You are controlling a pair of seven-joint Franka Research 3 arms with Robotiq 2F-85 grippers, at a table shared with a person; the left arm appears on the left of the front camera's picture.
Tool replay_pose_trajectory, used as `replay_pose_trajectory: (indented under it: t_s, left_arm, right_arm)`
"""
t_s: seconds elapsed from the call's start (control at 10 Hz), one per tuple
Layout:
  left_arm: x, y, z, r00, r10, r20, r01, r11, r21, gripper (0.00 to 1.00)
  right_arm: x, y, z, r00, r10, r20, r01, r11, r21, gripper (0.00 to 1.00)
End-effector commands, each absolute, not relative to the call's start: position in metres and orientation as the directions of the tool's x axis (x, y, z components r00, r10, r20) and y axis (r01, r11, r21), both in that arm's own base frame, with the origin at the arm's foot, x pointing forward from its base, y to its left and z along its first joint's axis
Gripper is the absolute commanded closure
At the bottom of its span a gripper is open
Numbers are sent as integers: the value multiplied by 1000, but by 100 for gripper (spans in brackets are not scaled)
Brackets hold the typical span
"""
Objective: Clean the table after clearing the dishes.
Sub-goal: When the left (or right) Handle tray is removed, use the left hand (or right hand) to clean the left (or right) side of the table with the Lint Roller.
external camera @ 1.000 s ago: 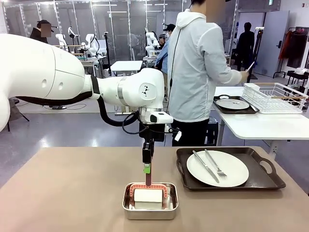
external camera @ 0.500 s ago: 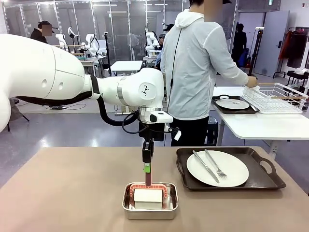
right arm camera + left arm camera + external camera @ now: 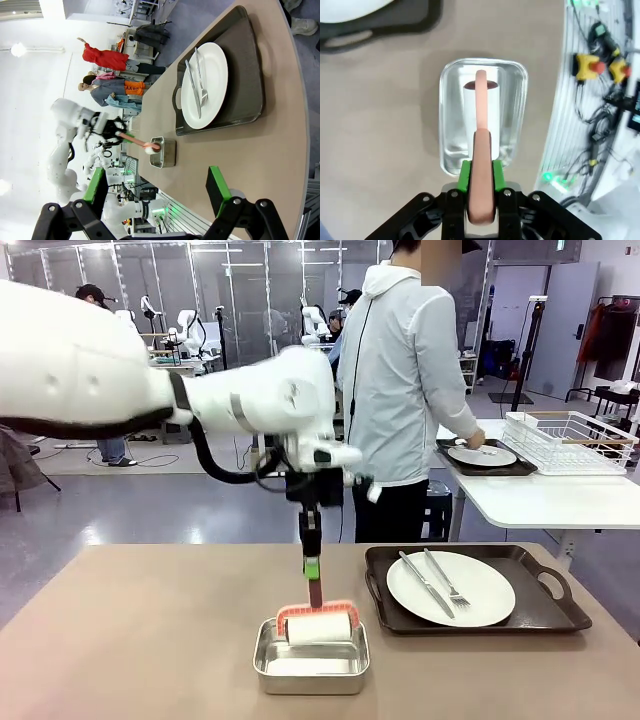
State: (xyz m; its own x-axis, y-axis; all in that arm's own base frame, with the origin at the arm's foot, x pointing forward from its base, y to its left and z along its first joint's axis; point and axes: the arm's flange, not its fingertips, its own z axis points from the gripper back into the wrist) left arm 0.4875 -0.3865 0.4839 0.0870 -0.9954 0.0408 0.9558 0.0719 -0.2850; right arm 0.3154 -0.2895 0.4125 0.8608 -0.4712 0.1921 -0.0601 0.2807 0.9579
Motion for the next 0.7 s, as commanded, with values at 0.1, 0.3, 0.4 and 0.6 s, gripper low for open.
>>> replay_pose_trajectory:
  t_s: [0.1,0.3,0.4,0.6]
  left_arm:
    - [450,-295,550,441,-851,284,888,369,-275,100]
    - [451,-184,546,761,-448,468,632,675,-380,100]
    - [450,-178,541,773,-428,469,614,691,-382,100]
    - [451,-158,527,798,-363,481,574,702,-421,100]
  right_arm:
    - [313,-289,416,861,-470,197,-66,281,957,0]
    - [313,-289,416,861,-470,197,-66,281,957,0]
    - [313,-289,416,861,-470,197,-66,281,957,0]
    - [313,-289,416,861,-470,197,-66,281,957,0]
